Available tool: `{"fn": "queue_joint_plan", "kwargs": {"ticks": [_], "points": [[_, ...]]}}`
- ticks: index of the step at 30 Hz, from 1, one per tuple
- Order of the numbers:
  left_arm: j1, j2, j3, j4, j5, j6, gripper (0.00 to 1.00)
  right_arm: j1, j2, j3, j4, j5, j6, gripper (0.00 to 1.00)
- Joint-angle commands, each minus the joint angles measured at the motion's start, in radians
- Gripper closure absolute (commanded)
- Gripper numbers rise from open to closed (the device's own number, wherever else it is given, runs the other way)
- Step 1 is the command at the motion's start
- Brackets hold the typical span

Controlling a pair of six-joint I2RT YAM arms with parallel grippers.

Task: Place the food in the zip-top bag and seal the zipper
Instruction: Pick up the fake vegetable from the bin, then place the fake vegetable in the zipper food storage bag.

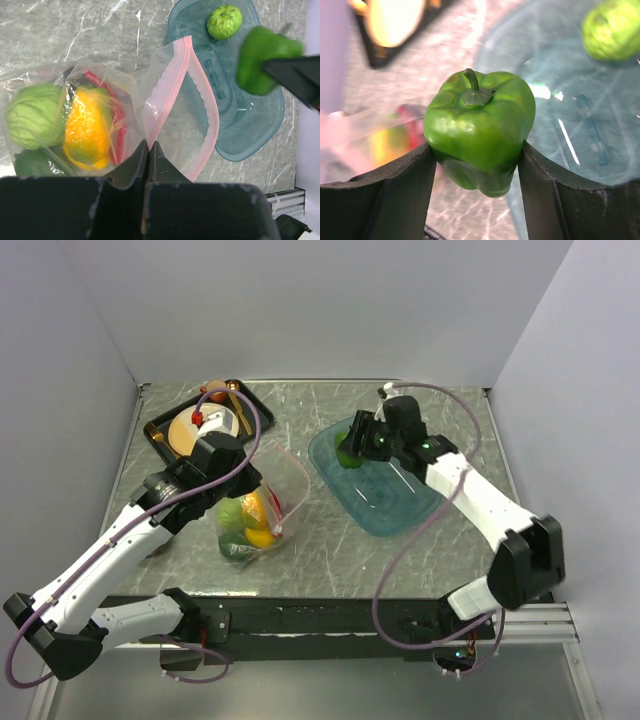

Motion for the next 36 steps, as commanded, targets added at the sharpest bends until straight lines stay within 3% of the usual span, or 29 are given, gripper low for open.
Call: {"fn": "queue_joint_plan", "kwargs": {"ticks": [1, 8, 17, 23, 28, 29, 30, 33, 34, 36], "points": [[0.003, -0.007, -0.005, 0.038, 0.013, 0.002, 0.99, 0.033, -0.142, -0.031, 0.006, -0.074, -0.002, 0.76], [0.004, 0.004, -0.01, 0.055, 0.022, -0.001, 0.99, 0.177, -0.254, -0.045, 0.072, -0.116, 0.055, 0.74], [0.003, -0.003, -0.005, 0.058, 0.028, -0.004, 0.99, 0.355, -0.159, 0.044, 0.005, -0.048, -0.004, 0.72], [0.004, -0.001, -0.005, 0.059, 0.031, -0.001, 0.98, 0.401, -0.076, 0.084, 0.023, -0.027, 0.002, 0.7], [0.003, -0.001, -0.002, 0.053, 0.033, 0.0, 0.99, 0.427, -0.029, 0.127, 0.009, 0.004, -0.01, 0.59], [0.004, -0.004, -0.004, 0.052, 0.031, -0.001, 0.98, 0.426, -0.025, 0.13, 0.008, 0.012, -0.014, 0.54], [0.003, -0.006, -0.005, 0.053, 0.03, -0.003, 0.98, 0.427, -0.024, 0.131, 0.006, 0.015, -0.016, 0.43], [0.004, -0.01, -0.008, 0.052, 0.027, -0.004, 0.98, 0.426, -0.029, 0.144, -0.012, 0.053, -0.025, 0.3], [0.003, -0.01, -0.007, 0.05, 0.027, -0.004, 0.98, 0.427, -0.035, 0.15, -0.017, 0.065, -0.028, 0.19], [0.003, -0.009, -0.002, 0.049, 0.024, -0.004, 0.97, 0.427, -0.042, 0.151, -0.026, 0.085, -0.04, 0.16]]}}
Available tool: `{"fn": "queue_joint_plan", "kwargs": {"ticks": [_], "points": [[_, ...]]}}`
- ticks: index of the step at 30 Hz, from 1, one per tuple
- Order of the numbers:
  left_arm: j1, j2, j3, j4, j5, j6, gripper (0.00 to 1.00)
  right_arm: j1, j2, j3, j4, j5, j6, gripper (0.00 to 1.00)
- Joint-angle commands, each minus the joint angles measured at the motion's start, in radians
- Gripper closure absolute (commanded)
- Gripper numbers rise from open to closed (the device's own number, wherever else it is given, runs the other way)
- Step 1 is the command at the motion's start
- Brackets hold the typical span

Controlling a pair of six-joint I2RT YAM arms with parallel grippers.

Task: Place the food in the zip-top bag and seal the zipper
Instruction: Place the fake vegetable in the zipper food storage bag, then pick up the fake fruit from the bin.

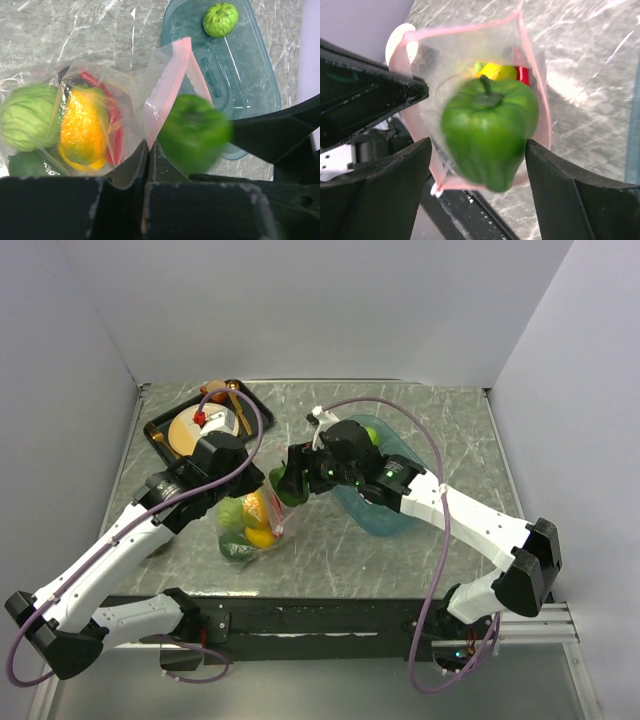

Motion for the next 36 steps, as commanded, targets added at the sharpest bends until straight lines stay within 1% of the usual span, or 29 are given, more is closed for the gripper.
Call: {"fn": "queue_joint_plan", "kwargs": {"ticks": [1, 2, 5, 8, 11, 13, 14, 15, 18, 20, 21, 23, 24, 28, 30, 33, 34, 35, 36], "points": [[0.004, -0.016, 0.008, 0.029, 0.005, -0.004, 0.97, 0.007, -0.032, 0.063, -0.008, 0.072, -0.036, 0.11], [0.004, -0.015, 0.012, 0.029, 0.006, -0.002, 0.96, 0.007, -0.033, 0.066, -0.02, 0.081, -0.042, 0.1], [0.003, -0.01, 0.025, 0.024, 0.006, 0.004, 0.96, 0.005, -0.039, 0.075, -0.039, 0.1, -0.047, 0.03], [0.003, -0.013, 0.038, 0.015, 0.0, 0.004, 0.96, 0.002, -0.064, 0.061, -0.037, 0.138, -0.041, 0.02], [0.003, -0.027, 0.042, 0.004, -0.009, 0.001, 0.96, -0.024, -0.114, 0.021, -0.029, 0.262, -0.024, 0.02], [0.004, -0.035, 0.042, 0.003, -0.015, 0.002, 0.95, -0.093, -0.139, -0.005, -0.052, 0.322, -0.006, 0.0], [0.003, -0.044, 0.041, 0.0, -0.017, 0.001, 0.94, -0.129, -0.141, -0.008, -0.065, 0.33, 0.013, 0.0], [0.004, -0.046, 0.038, 0.0, -0.02, 0.001, 0.94, -0.212, -0.139, -0.008, -0.097, 0.324, 0.025, 0.0], [0.004, -0.052, 0.03, 0.001, -0.02, -0.001, 0.93, -0.317, -0.101, 0.006, -0.161, 0.324, 0.048, 0.0], [0.003, -0.049, 0.022, 0.013, -0.014, 0.001, 0.93, -0.39, -0.046, 0.029, -0.172, 0.289, 0.01, 0.0], [0.004, -0.046, 0.016, 0.018, -0.009, 0.001, 0.91, -0.41, 0.0, 0.037, -0.174, 0.251, 0.002, 0.0], [0.003, -0.033, 0.015, 0.018, -0.001, 0.004, 0.91, -0.453, 0.055, 0.07, -0.184, 0.247, 0.005, 0.0], [0.003, -0.029, 0.018, 0.015, -0.004, 0.001, 0.91, -0.461, 0.113, 0.08, -0.183, 0.259, 0.002, 0.0], [0.003, -0.027, 0.018, 0.015, 0.0, -0.001, 0.92, -0.496, 0.29, 0.205, -0.206, 0.296, 0.002, 0.0], [0.003, -0.036, 0.01, 0.024, -0.001, -0.002, 0.91, -0.518, 0.385, 0.259, -0.172, 0.269, 0.002, 0.0], [0.003, -0.046, 0.012, 0.007, -0.012, -0.001, 0.9, -0.529, 0.488, 0.319, -0.149, 0.279, 0.022, 0.0], [0.003, -0.049, 0.013, 0.001, -0.015, -0.004, 0.9, -0.529, 0.5, 0.317, -0.137, 0.286, 0.039, 0.01], [0.003, -0.05, 0.015, -0.005, -0.027, -0.004, 0.89, -0.529, 0.511, 0.307, -0.088, 0.281, 0.048, 0.01], [0.003, -0.052, 0.015, -0.01, -0.029, -0.004, 0.89, -0.529, 0.508, 0.273, -0.06, 0.286, 0.056, 0.01]]}}
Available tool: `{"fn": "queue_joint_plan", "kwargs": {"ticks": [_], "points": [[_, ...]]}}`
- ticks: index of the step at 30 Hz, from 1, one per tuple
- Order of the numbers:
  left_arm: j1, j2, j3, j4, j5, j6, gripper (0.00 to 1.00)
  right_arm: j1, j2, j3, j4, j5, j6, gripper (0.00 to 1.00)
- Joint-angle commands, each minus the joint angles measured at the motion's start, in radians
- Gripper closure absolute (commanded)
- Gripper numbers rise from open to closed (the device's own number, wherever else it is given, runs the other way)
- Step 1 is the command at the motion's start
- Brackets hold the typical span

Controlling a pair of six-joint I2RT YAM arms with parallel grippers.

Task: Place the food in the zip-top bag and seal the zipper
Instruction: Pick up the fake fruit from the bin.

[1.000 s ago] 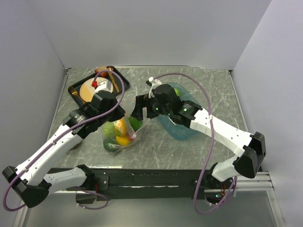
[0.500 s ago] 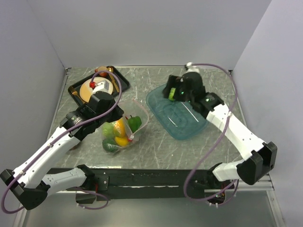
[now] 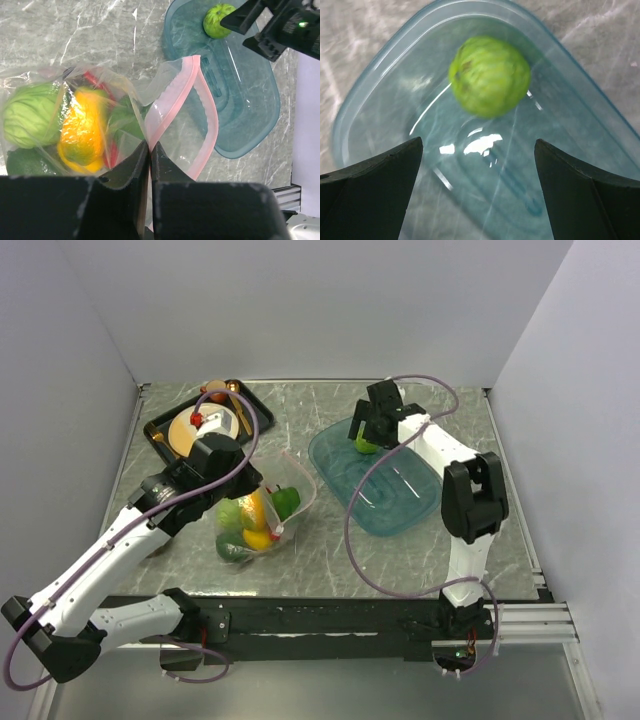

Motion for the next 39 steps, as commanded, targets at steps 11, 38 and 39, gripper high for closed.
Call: {"fn": "queue_joint_plan", "kwargs": {"ticks": [11, 38, 39], "points": [[0.003, -0.003, -0.002, 0.012, -0.025, 0.008, 0.89, -0.011, 0.144, 0.112, 0.144, 0.084, 0.017, 0.0], [0.003, -0.03, -0.004, 0.004, -0.01, -0.001, 0.9, -0.018, -0.052, -0.173, 0.239, -0.071, -0.013, 0.64], [0.004, -0.03, -0.004, 0.004, -0.01, -0.004, 0.9, -0.016, -0.082, -0.198, 0.258, -0.088, -0.021, 0.69]]}}
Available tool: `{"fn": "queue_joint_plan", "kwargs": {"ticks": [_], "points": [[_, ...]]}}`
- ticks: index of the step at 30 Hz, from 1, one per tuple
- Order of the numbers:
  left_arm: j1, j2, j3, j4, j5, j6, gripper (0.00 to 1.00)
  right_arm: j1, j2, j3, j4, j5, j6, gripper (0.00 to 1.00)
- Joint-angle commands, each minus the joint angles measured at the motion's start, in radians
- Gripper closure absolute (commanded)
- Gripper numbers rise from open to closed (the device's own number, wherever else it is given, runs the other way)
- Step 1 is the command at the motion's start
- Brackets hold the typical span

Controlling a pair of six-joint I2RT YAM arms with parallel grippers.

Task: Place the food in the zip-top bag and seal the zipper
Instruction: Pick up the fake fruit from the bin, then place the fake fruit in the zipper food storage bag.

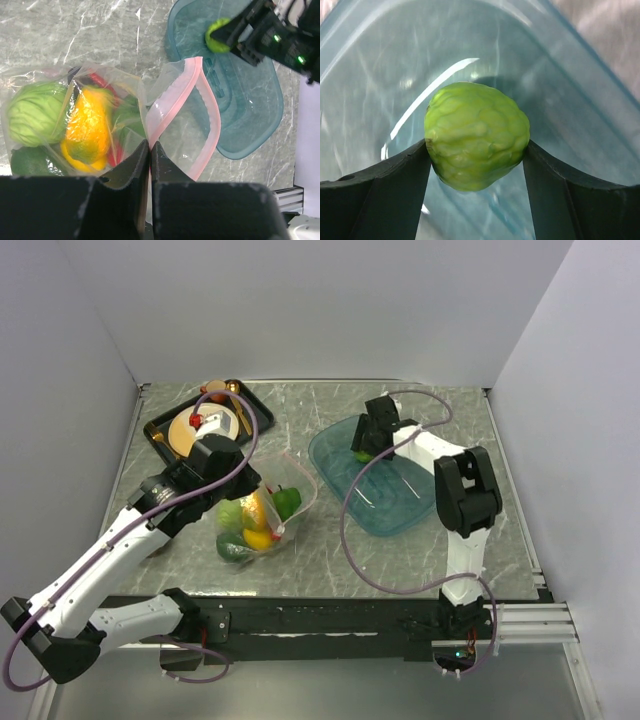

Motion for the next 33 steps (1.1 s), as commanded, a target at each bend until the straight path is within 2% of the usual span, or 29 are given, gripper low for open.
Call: {"fn": "queue_joint_plan", "kwargs": {"ticks": [1, 9, 15, 23, 33], "points": [[0.003, -0.022, -0.002, 0.011, 0.001, -0.003, 0.9, -0.001, -0.22, -0.122, 0.064, -0.099, -0.023, 0.71], [0.004, -0.017, 0.0, 0.02, 0.016, 0.002, 0.9, 0.038, -0.553, -0.263, 0.003, -0.297, -0.045, 0.71], [0.004, -0.002, 0.001, 0.037, 0.027, 0.013, 0.9, 0.195, -0.775, -0.268, -0.03, -0.314, -0.052, 0.69], [0.003, 0.001, 0.016, 0.029, 0.027, 0.011, 0.95, 0.428, -0.776, -0.222, -0.043, -0.378, -0.034, 0.67], [0.003, -0.02, 0.027, 0.019, 0.025, 0.002, 0.94, 0.54, -0.636, -0.144, -0.053, -0.308, -0.04, 0.65]]}}
